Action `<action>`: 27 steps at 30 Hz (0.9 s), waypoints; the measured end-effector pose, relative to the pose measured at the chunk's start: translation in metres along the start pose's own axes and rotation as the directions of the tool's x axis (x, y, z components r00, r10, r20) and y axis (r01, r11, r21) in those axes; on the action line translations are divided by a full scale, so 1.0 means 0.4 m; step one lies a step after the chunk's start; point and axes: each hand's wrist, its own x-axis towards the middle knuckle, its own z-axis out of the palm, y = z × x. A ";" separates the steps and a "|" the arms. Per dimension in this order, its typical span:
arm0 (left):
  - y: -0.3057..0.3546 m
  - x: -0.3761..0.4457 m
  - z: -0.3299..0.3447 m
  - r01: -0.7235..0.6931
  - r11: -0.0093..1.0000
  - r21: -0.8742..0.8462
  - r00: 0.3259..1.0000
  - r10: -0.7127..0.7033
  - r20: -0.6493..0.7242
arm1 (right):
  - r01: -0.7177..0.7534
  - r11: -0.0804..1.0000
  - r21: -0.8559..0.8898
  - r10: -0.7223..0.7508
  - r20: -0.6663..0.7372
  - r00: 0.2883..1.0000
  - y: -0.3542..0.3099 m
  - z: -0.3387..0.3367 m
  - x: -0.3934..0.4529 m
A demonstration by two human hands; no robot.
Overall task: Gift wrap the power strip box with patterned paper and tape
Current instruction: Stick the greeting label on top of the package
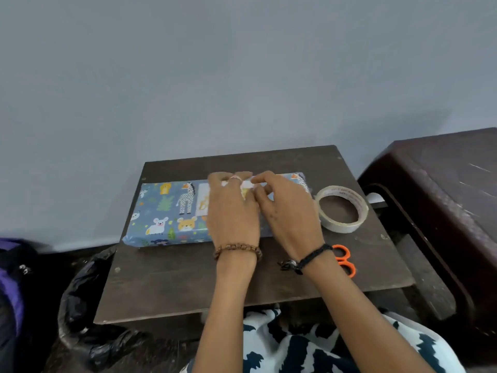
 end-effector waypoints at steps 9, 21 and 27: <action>0.133 -0.079 0.193 -0.197 0.935 0.295 0.969 0.140 0.204 | -0.475 0.872 -0.122 0.453 -0.172 0.875 0.270 -0.202 -0.044; 0.167 -0.065 0.290 -0.238 0.824 0.514 0.958 0.112 0.265 | -0.634 0.764 0.122 0.628 0.088 0.774 0.343 -0.205 -0.005; 0.266 -0.047 0.334 -0.068 0.948 -0.309 0.969 0.137 0.207 | -0.562 0.777 0.283 0.628 -0.280 0.726 0.378 -0.304 0.001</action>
